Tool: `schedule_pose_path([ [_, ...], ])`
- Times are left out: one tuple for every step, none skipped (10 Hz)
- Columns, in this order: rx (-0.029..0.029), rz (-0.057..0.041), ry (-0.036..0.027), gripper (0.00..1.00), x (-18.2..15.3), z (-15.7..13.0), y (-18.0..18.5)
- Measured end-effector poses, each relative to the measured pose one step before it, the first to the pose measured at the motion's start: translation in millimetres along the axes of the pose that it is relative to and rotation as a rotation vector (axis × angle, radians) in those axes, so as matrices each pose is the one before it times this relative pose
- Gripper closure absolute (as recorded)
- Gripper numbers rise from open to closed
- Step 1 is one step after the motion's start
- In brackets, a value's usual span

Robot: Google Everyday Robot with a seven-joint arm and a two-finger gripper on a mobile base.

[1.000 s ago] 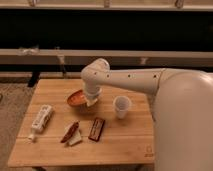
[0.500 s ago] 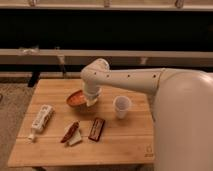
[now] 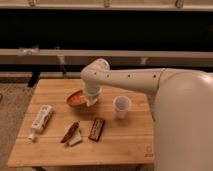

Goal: Pick up the ceramic bowl

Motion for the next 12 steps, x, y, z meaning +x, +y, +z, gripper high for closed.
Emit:
schedule_pose_path([
  [0.00082,-0.00052,0.00032,1.00,-0.14,-0.27,-0.54],
  [0.00097,-0.00228,0.00134,1.00,-0.29,-0.16,-0.94],
  [0.00447,-0.01289,0.00172,1.00,0.02,-1.18,-2.60],
  [0.01398,-0.03445,0.00813,1.00,0.46,-8.94,-11.37],
  [0.00833,-0.02518,0.00289,1.00,-1.11,-7.93,-8.84],
  [0.01085,-0.03133,0.00519,1.00,-1.34,-7.59,-10.45],
  [0.01801,-0.03663,0.00377,1.00,-1.16,-8.01,-10.93],
  [0.01256,-0.02152,0.00347,1.00,1.34,-2.21,-4.28],
  [0.01834,-0.02313,0.00282,1.00,2.50,-2.97,-5.05],
  [0.00853,-0.00795,-0.00234,1.00,0.78,-1.08,-2.23],
  [-0.00121,-0.00020,-0.00092,1.00,-0.49,0.73,0.26],
  [0.00022,0.00038,-0.00062,1.00,-0.20,-0.18,-0.10],
])
